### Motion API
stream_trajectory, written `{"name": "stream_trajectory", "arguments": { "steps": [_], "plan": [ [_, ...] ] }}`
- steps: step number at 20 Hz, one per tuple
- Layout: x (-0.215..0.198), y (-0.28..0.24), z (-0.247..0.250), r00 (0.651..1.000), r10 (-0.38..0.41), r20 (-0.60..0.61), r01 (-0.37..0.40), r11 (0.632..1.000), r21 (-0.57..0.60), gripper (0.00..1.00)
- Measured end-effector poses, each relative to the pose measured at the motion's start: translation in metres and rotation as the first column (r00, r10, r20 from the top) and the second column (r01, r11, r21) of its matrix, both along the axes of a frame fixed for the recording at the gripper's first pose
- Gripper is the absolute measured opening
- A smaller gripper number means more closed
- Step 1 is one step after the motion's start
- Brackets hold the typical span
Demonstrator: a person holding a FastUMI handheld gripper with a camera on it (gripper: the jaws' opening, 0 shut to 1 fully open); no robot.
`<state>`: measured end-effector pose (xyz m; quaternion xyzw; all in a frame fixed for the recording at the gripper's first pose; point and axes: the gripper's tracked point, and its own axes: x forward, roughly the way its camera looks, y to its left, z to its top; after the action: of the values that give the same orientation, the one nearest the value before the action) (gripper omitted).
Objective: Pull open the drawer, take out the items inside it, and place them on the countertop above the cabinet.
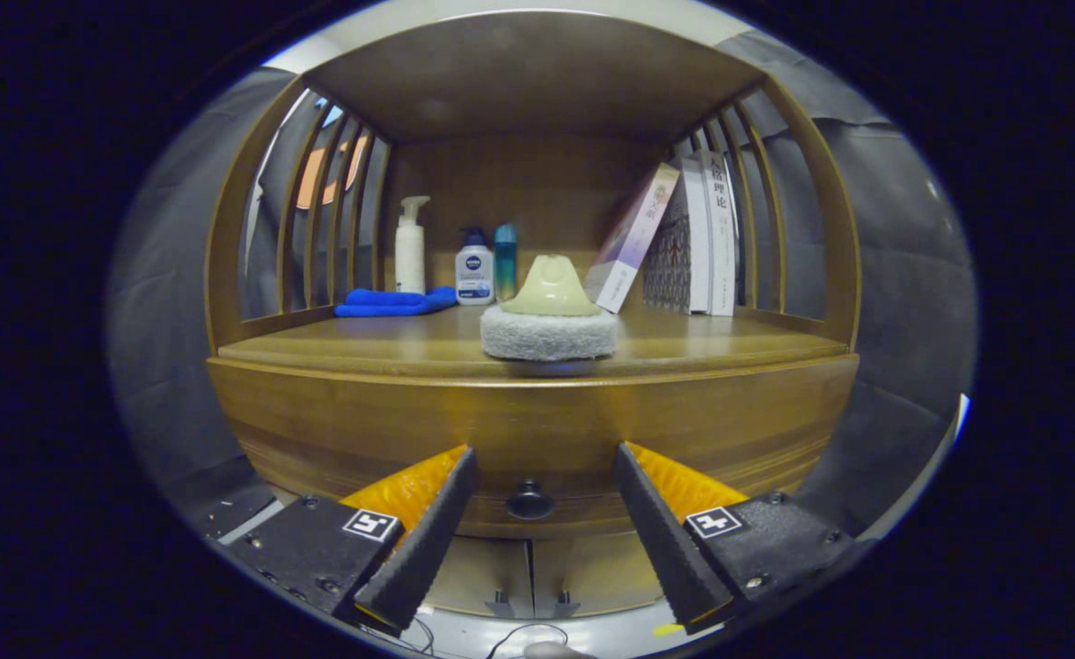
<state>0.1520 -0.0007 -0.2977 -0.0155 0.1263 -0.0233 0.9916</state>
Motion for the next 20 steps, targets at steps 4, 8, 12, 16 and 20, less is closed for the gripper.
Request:
{"name": "stream_trajectory", "arguments": {
  "steps": [4,8,12,16,20],
  "plan": [
    [-0.01,-0.009,0.023,0.999,-0.029,0.023,0.029,0.999,0.022,1.0],
    [-0.037,-0.009,0.069,0.998,-0.002,0.068,0.001,1.0,0.006,1.0],
    [-0.082,-0.013,0.137,0.987,0.031,0.158,-0.03,1.0,-0.009,1.0],
    [-0.13,-0.028,0.204,0.963,0.029,0.267,-0.03,1.0,0.002,0.99],
    [-0.166,-0.045,0.234,0.957,0.016,0.29,-0.026,0.999,0.033,0.99]
  ]
}}
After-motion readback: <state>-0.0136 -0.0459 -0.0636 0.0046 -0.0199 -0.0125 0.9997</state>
